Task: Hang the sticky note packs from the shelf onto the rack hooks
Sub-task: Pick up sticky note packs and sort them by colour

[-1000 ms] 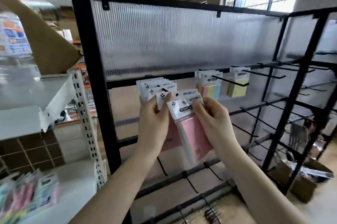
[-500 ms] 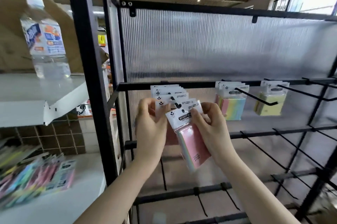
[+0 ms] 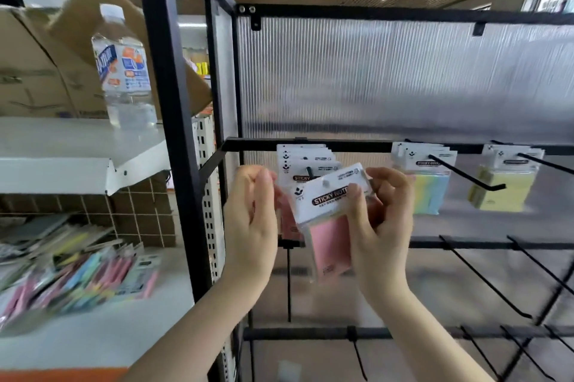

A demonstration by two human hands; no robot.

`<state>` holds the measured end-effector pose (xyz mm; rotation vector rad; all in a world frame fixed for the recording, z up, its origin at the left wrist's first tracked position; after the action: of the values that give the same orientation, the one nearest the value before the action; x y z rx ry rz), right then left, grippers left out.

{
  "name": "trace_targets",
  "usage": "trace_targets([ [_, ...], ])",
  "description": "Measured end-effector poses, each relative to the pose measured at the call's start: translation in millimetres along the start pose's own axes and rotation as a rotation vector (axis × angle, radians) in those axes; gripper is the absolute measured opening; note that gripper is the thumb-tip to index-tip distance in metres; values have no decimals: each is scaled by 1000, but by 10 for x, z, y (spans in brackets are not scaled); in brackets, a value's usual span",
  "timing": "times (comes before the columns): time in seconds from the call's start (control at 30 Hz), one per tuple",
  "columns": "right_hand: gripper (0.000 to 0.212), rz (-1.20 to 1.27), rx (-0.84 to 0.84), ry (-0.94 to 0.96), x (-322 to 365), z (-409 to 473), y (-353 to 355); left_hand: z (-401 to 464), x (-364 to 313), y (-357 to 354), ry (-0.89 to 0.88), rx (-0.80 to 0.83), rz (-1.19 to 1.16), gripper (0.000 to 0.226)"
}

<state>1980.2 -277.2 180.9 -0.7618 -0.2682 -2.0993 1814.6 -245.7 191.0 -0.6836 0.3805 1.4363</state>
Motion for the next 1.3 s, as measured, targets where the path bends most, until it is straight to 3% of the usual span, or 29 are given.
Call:
trace_targets([
  [0.13,24,42,61,16,94,4,-138,-81,-149,-110,69,108,-24,35],
  [0.2,24,37,88,-14,46,-3,-197,-56,-132,-151,97,139,38,28],
  [0.37,24,-8,85,-101,-137,-51,-225,5,2,-182,166,132,75,18],
  [0.63,9,-9,110,-117,-186,-4,-239,30,-9,-226,108,149,85,13],
  [0.83,13,-38,157,-206,-363,-27,-245,43,138,-228,152,124,-1,4],
  [1.03,17,-159,156,-249,-524,19,-277,87,284,-109,71,-49,207,47],
  [1.3,36,-243,182,-350,-789,100,-282,199,653,-132,85,-99,313,60],
])
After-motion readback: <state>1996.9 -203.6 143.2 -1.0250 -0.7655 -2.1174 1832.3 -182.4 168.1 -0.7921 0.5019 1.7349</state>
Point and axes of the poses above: each hand's wrist, its own z-axis towards the middle knuckle, its own y-axis out of the back of the hand, x = y × z, the point moved 6 cm from there along z, towards the middle knuckle, and after that the axes turned 8 degrees about -z, right-handed, at the moved point
